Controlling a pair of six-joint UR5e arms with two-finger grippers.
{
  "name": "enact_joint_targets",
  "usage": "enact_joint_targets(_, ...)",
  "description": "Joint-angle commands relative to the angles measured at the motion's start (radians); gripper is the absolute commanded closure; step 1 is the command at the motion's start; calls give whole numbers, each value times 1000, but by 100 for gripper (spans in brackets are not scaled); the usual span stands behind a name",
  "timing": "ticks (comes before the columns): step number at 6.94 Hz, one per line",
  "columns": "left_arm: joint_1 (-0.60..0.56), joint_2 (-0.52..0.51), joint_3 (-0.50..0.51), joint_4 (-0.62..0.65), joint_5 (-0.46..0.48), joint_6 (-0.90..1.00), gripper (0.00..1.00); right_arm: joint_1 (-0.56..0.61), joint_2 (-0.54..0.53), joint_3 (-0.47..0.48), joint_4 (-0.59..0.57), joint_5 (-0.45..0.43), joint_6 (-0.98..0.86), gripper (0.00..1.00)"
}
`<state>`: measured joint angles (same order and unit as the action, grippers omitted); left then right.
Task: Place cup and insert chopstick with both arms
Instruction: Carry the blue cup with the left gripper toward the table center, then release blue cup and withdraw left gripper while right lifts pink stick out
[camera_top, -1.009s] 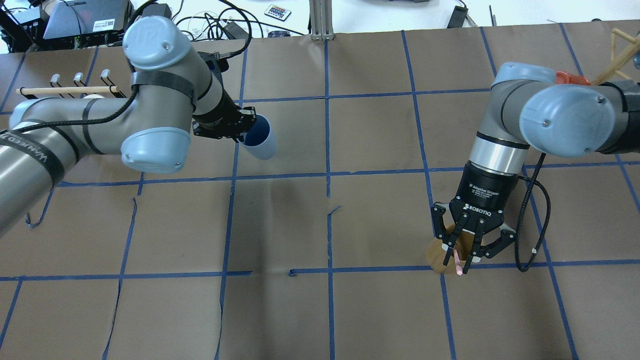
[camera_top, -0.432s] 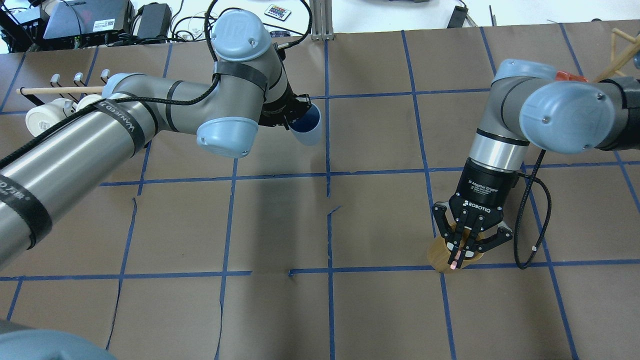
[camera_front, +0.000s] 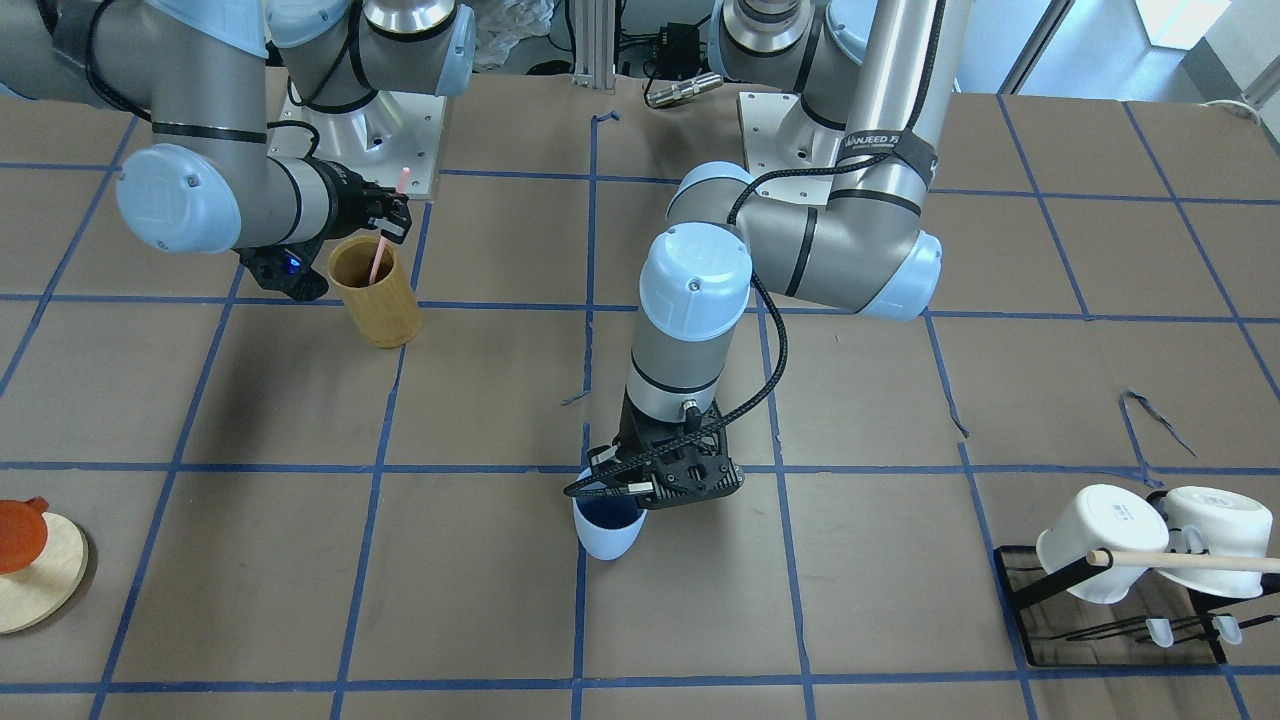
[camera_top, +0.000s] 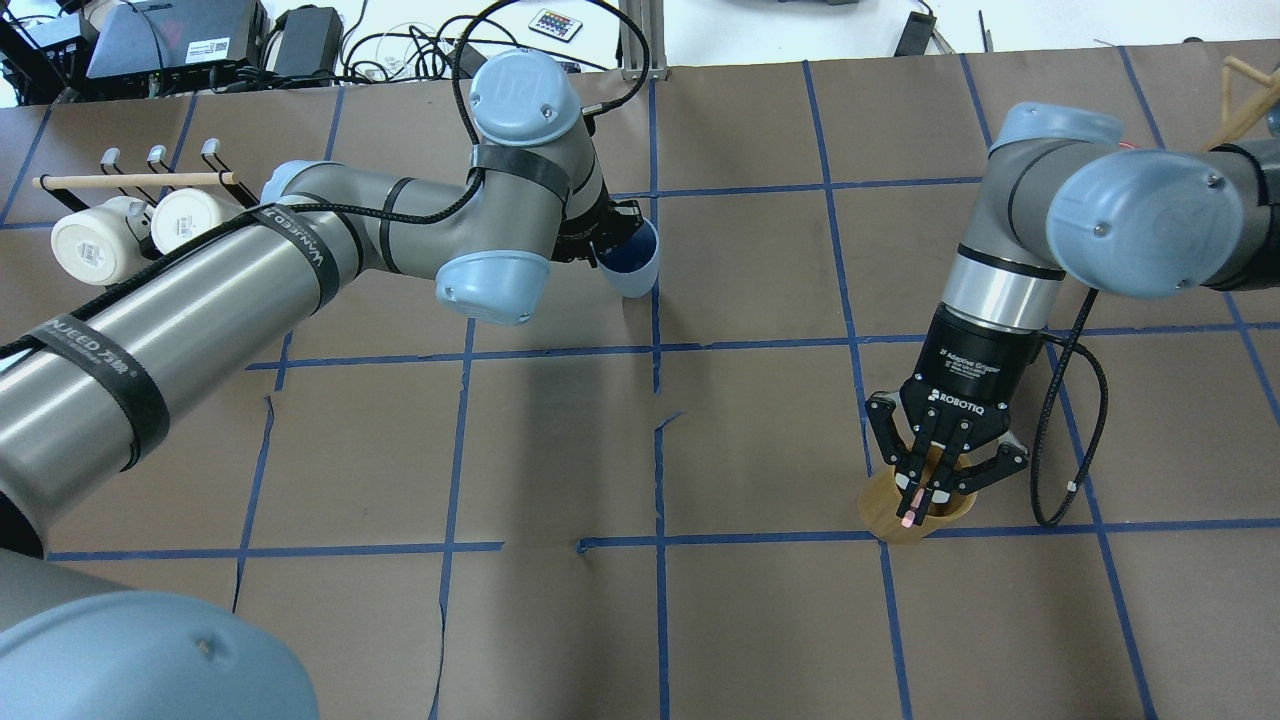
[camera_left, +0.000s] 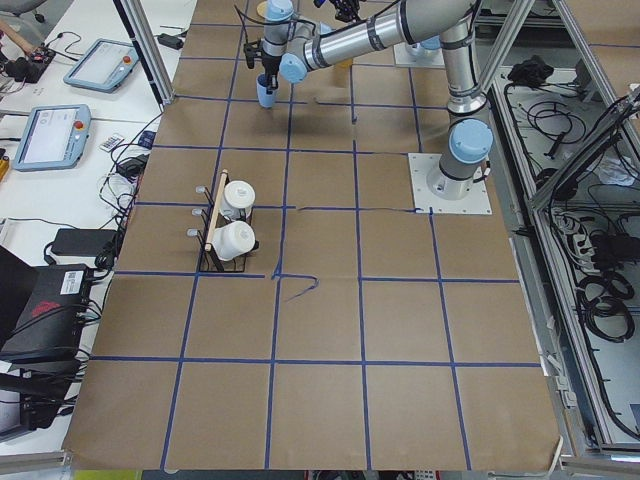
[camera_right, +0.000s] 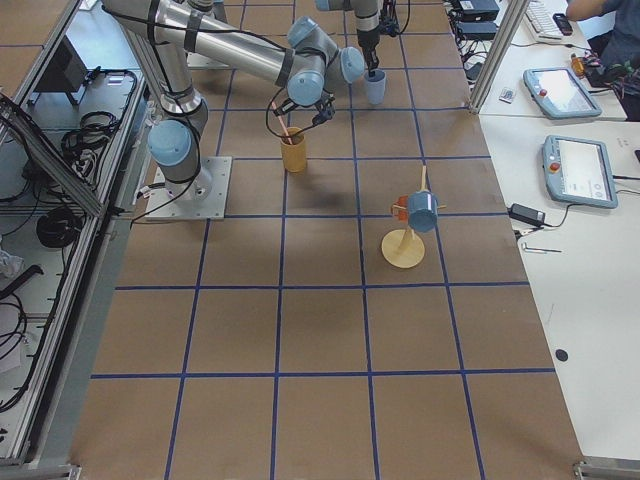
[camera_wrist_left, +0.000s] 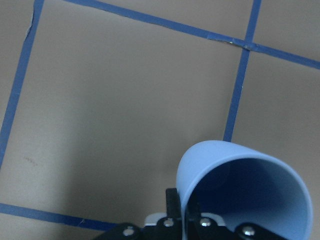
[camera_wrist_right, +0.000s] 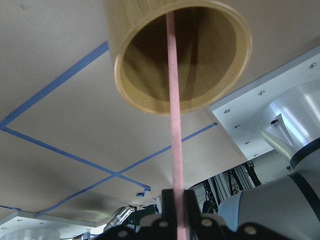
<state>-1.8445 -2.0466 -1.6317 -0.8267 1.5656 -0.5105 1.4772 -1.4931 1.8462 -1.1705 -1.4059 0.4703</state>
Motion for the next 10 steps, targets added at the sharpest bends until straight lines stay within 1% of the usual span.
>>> enact_joint_targets(1, -12, -12, 6, 6, 1, -3, 100, 0, -2, -73, 67, 25, 1, 100)
enact_joint_targets(2, -13, -12, 4, 8, -4, 1, 94, 0, -2, -128, 121, 40, 1, 100)
enact_joint_targets(3, -16, -7, 6, 9, -4, -3, 36, 0, -2, -189, 177, 50, -1, 100)
enact_joint_targets(4, -15, -1, 6, 9, -6, 12, 0, 0, -2, -249, 246, 83, 1, 100)
enact_joint_targets(5, -6, 28, 16, 11, -15, 23, 0, 0, -1, -299, 303, 97, 1, 100)
enact_joint_targets(6, 1, 40, 38, 8, -53, 38, 0, 0, -2, -338, 346, 141, 1, 100)
enact_joint_targets(7, 19, 52, 39, -6, -52, 81, 0, 0, -2, -370, 359, 209, 8, 100)
enact_joint_targets(8, 63, 90, 35, -64, -47, 196, 0, 0, -1, -401, 359, 270, 17, 100)
enact_joint_targets(9, 127, 153, 39, -174, -47, 333, 0, 2, 5, -421, 358, 344, 17, 100)
enact_joint_targets(10, 201, 207, 39, -243, -52, 442, 0, 2, 26, -423, 335, 439, 27, 100)
